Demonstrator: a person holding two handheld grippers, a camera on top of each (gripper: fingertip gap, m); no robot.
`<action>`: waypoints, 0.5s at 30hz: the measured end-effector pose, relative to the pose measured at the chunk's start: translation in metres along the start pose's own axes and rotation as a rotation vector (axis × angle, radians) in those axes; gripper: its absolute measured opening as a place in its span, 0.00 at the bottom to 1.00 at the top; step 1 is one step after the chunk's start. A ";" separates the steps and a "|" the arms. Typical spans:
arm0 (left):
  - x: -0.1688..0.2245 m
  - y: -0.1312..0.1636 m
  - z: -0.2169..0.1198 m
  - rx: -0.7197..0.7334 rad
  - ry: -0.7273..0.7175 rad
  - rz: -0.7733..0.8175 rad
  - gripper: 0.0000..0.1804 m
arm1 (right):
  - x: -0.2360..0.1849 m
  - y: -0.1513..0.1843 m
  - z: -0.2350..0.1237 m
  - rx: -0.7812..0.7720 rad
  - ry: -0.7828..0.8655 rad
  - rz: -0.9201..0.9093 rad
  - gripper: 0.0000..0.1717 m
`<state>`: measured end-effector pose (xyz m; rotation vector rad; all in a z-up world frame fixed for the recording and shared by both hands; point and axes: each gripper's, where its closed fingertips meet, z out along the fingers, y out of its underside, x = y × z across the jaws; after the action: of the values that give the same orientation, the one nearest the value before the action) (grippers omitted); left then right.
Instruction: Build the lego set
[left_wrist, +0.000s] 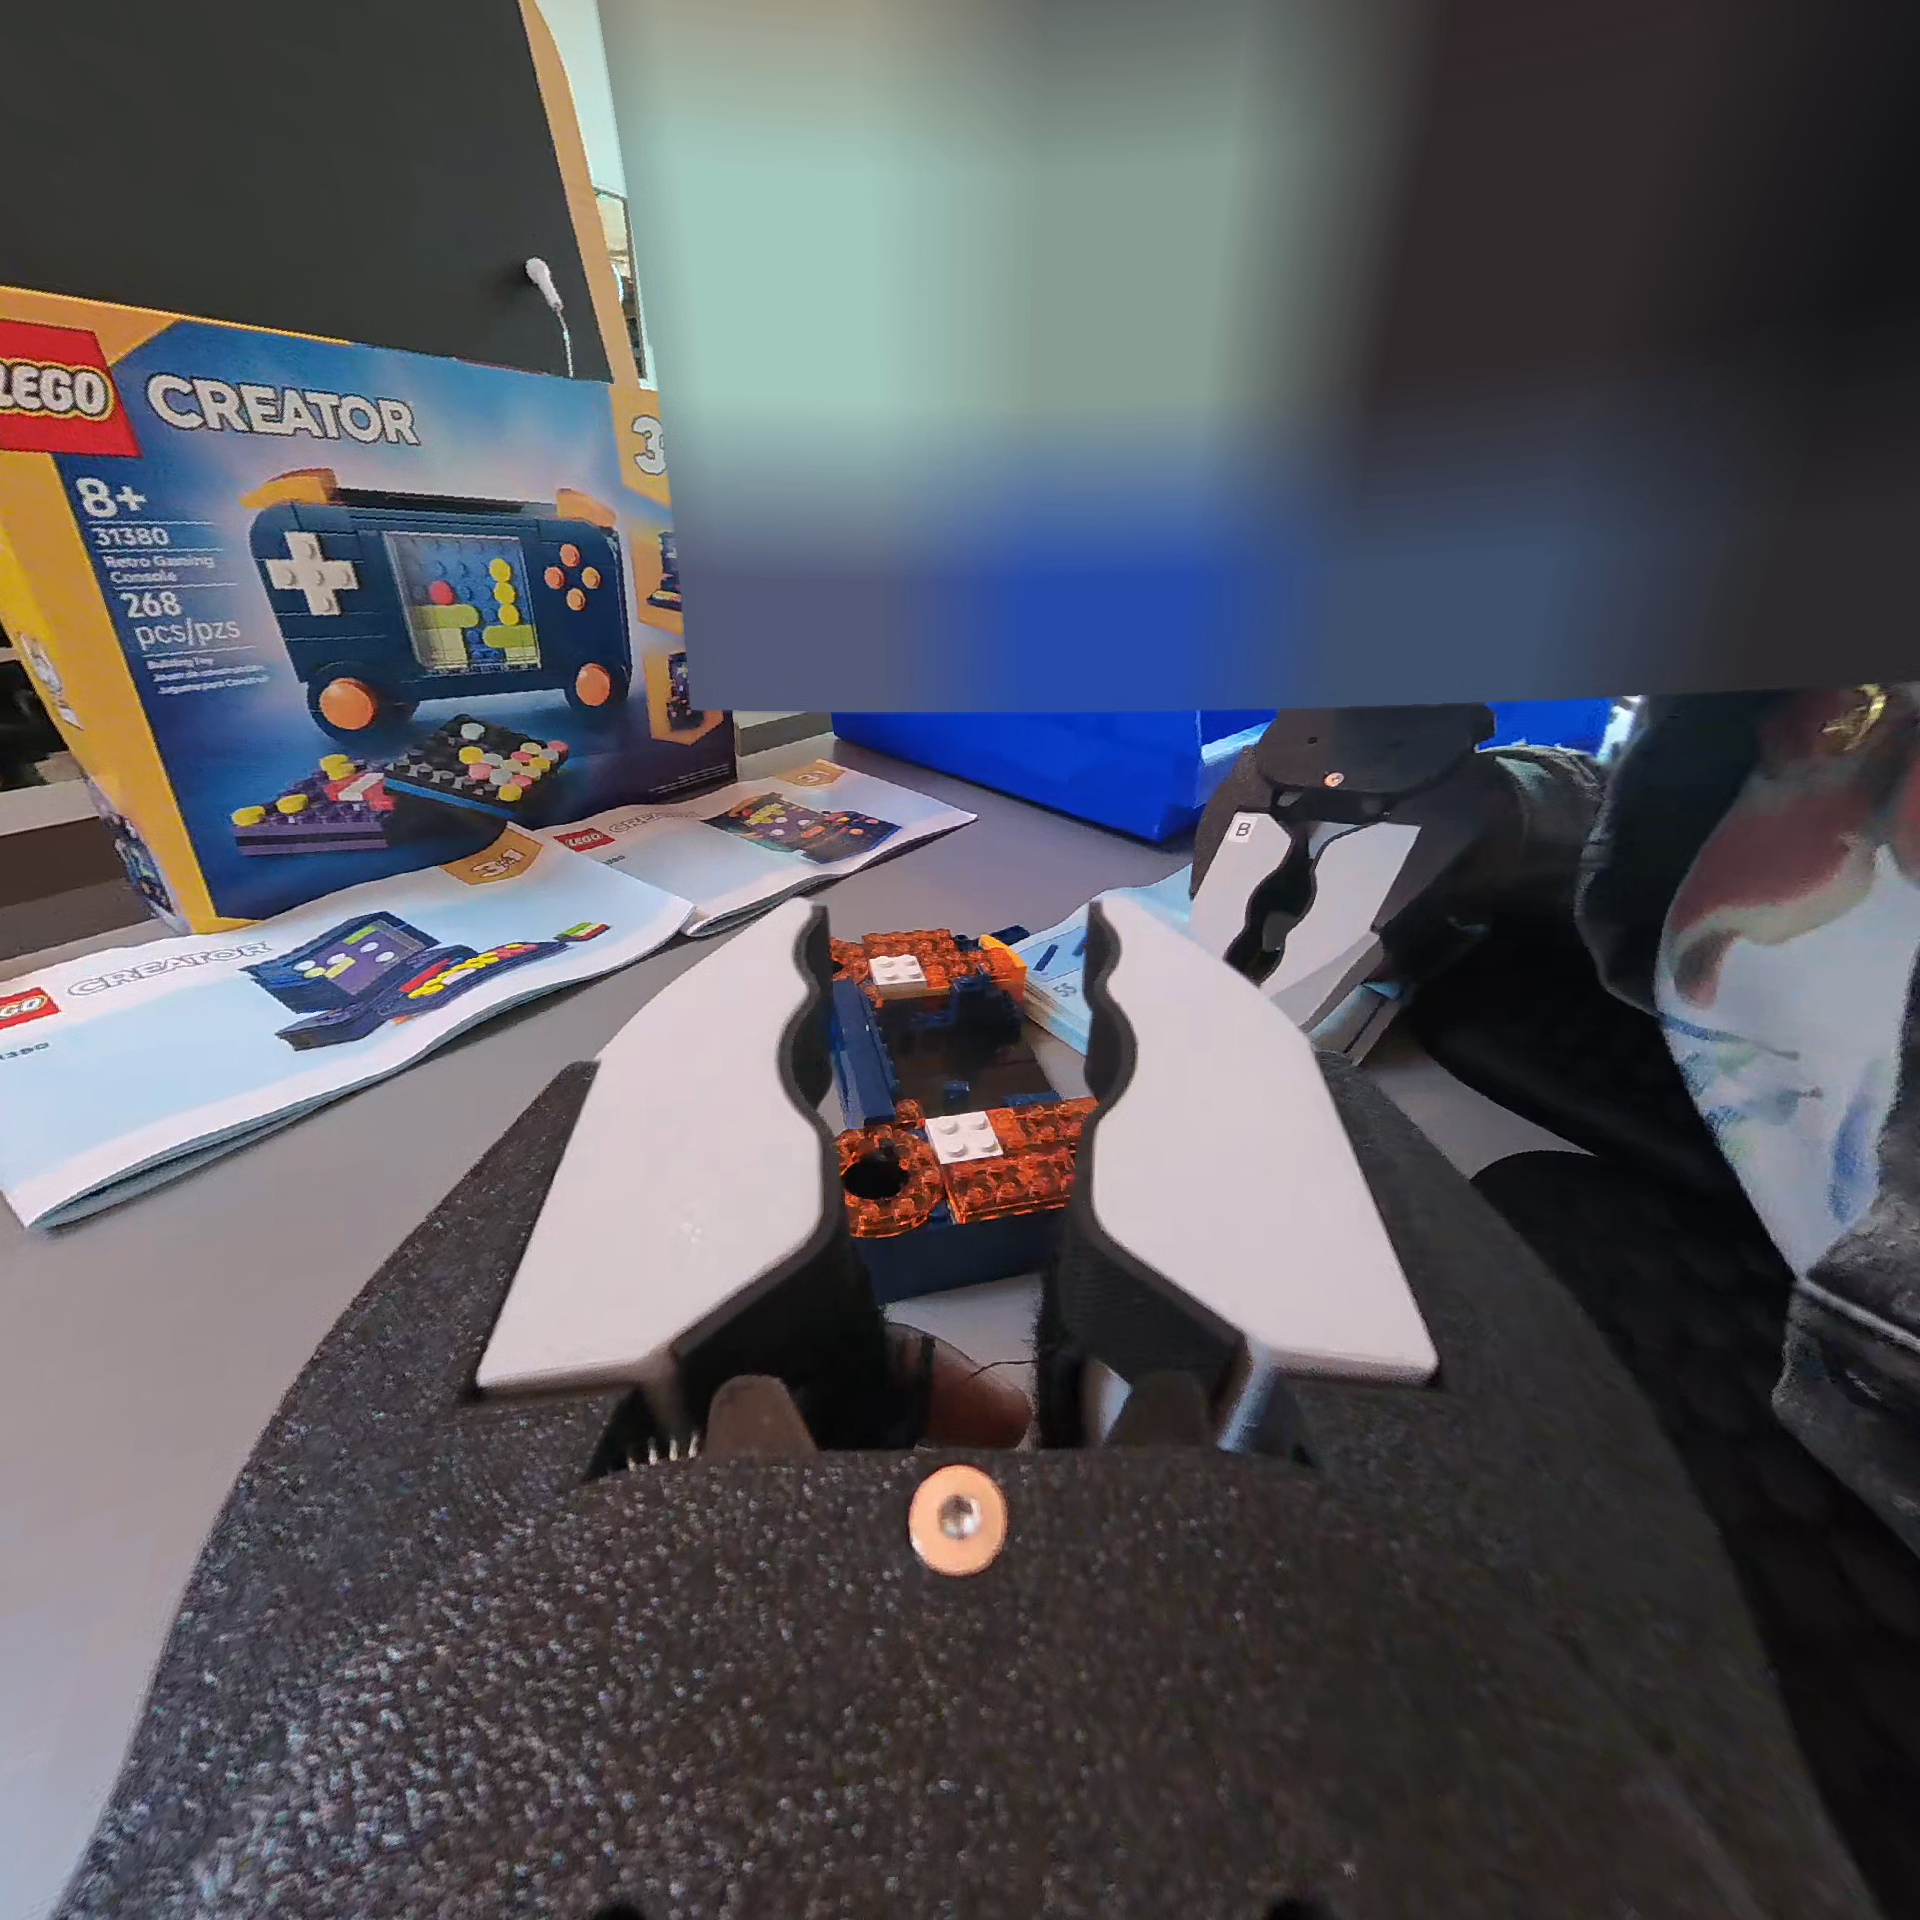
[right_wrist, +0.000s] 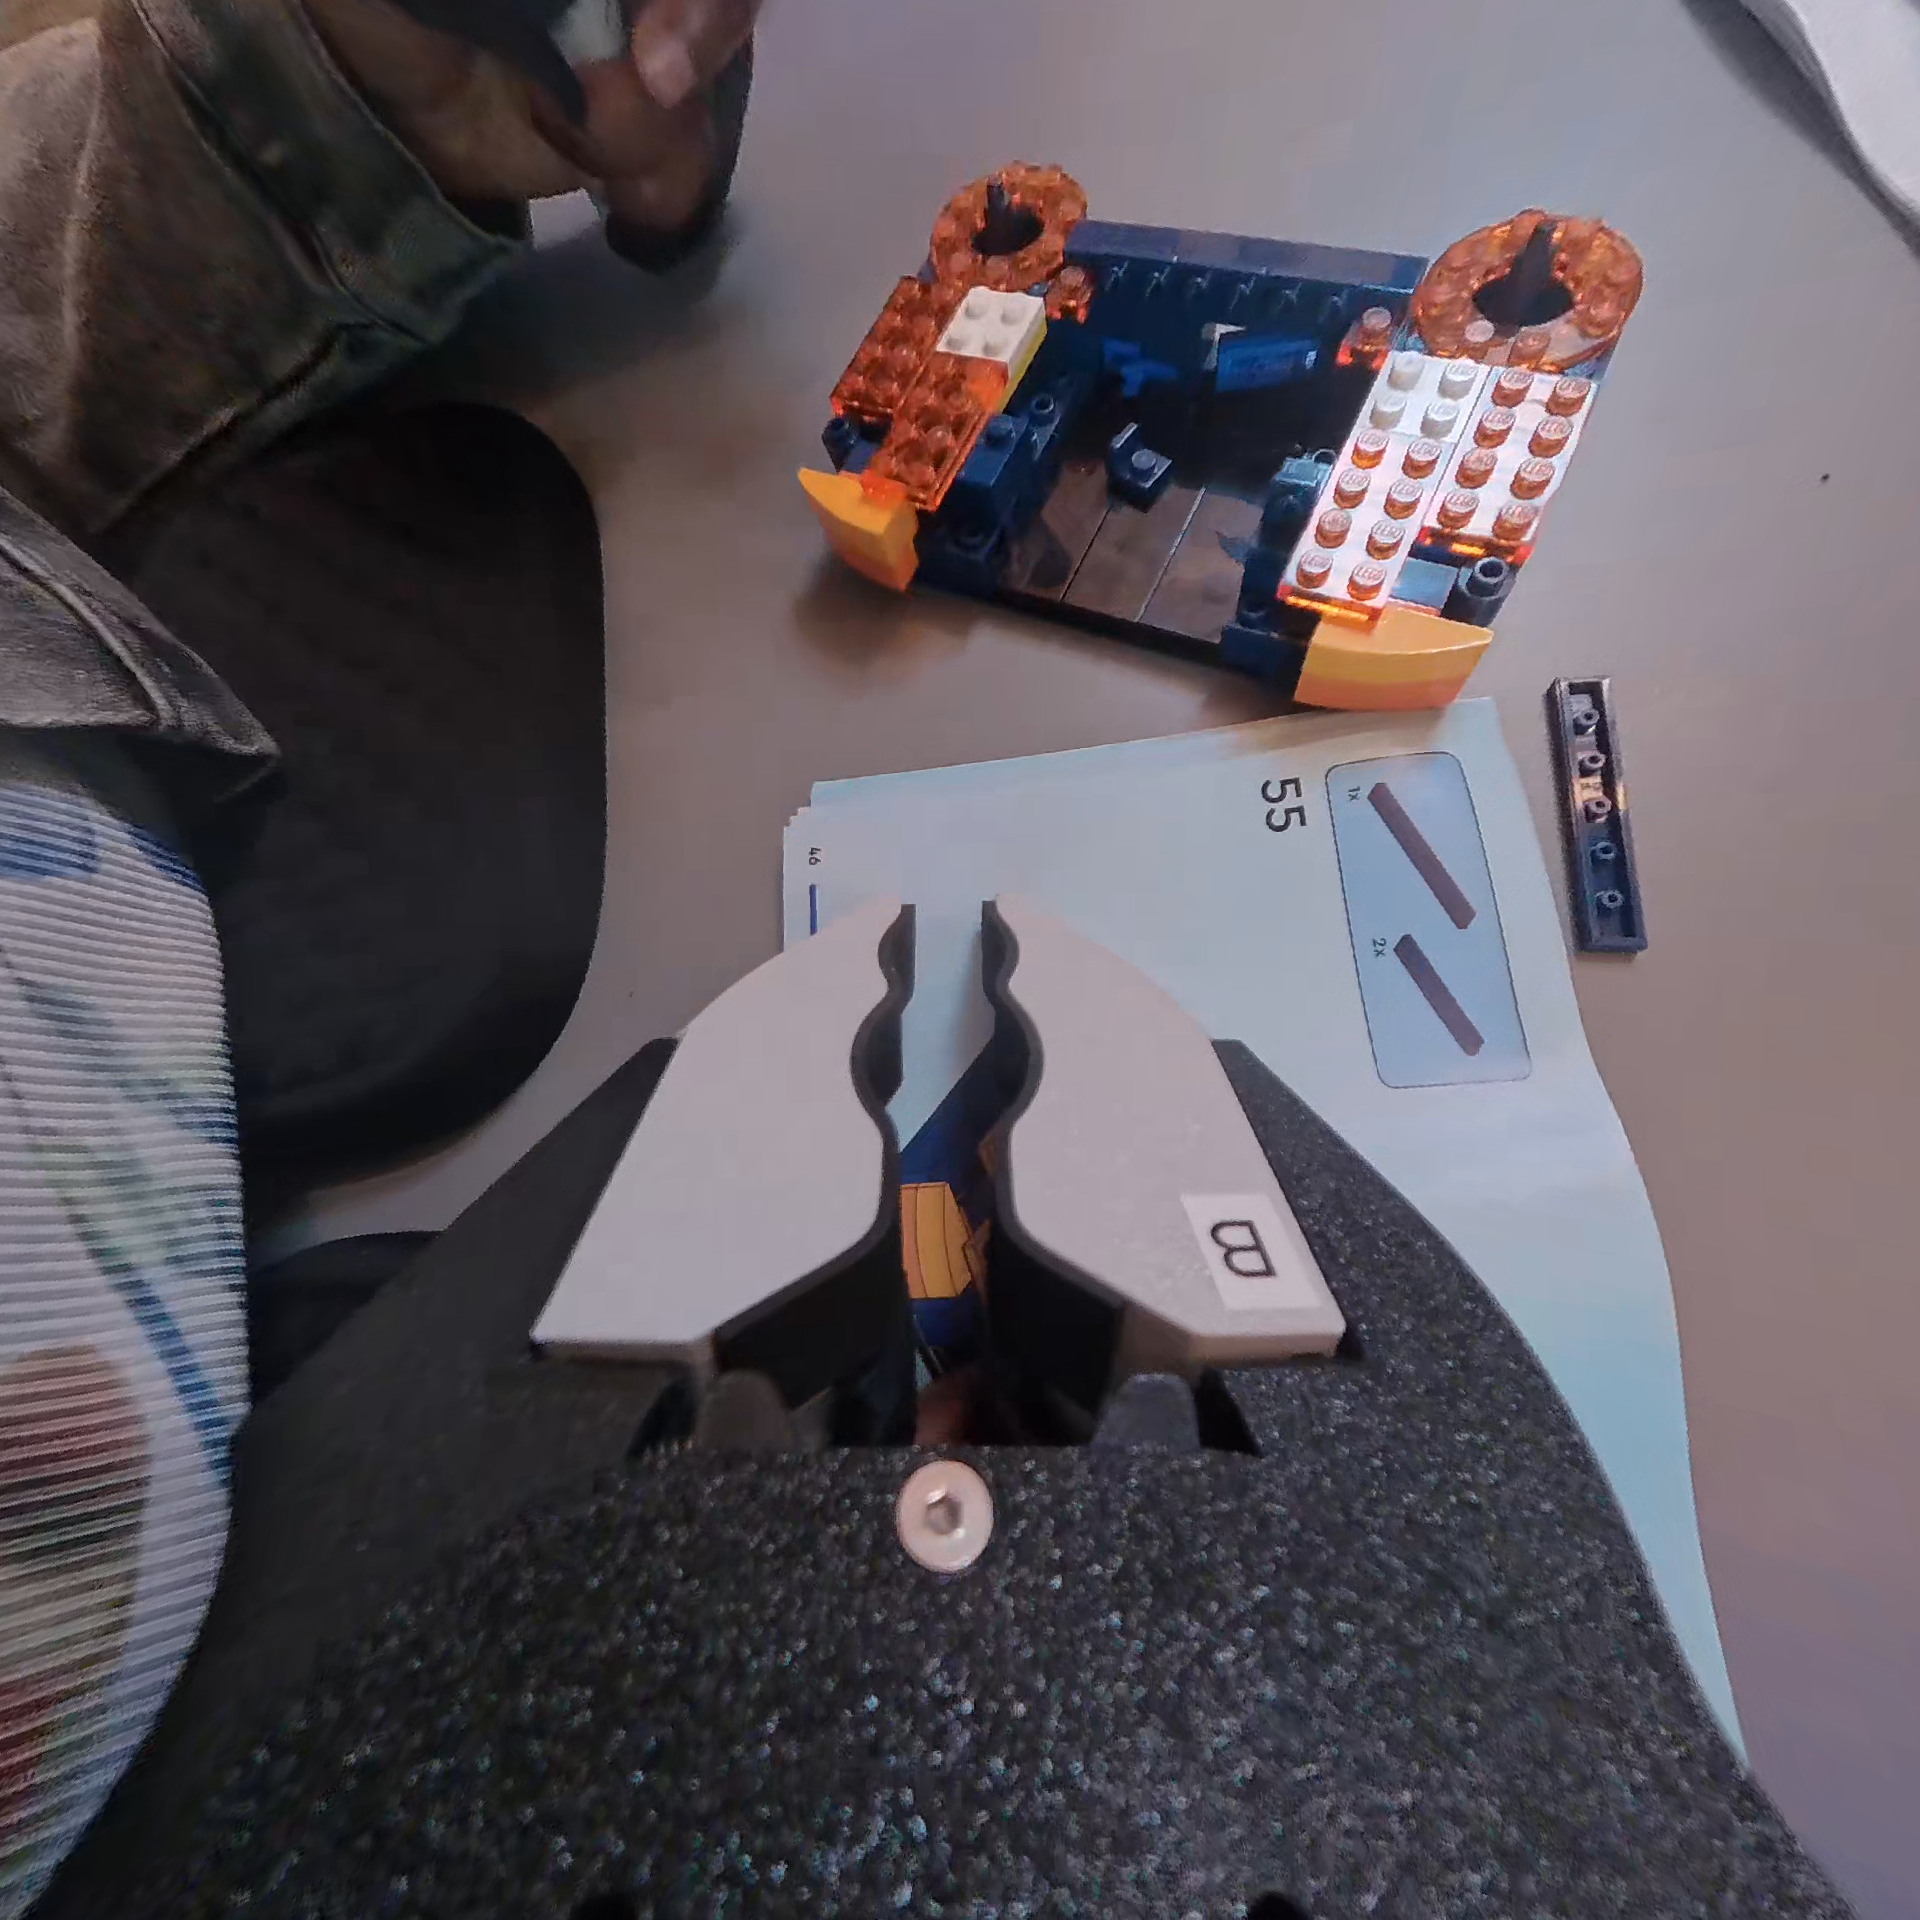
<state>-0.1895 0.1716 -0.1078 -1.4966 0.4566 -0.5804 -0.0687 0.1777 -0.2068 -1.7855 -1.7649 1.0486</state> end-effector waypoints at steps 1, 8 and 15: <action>0.001 -0.001 0.000 0.005 0.008 0.000 0.25 | 0.000 0.000 0.000 0.002 -0.007 0.012 0.06; 0.005 -0.001 -0.001 0.009 0.037 0.001 0.25 | 0.001 0.000 -0.001 0.012 -0.039 0.071 0.05; 0.007 -0.001 -0.001 0.010 0.060 0.003 0.25 | 0.002 0.000 -0.001 0.014 -0.044 0.088 0.04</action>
<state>-0.1844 0.1661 -0.1063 -1.4714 0.5014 -0.6261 -0.0678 0.1803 -0.2065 -1.8599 -1.7142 1.1401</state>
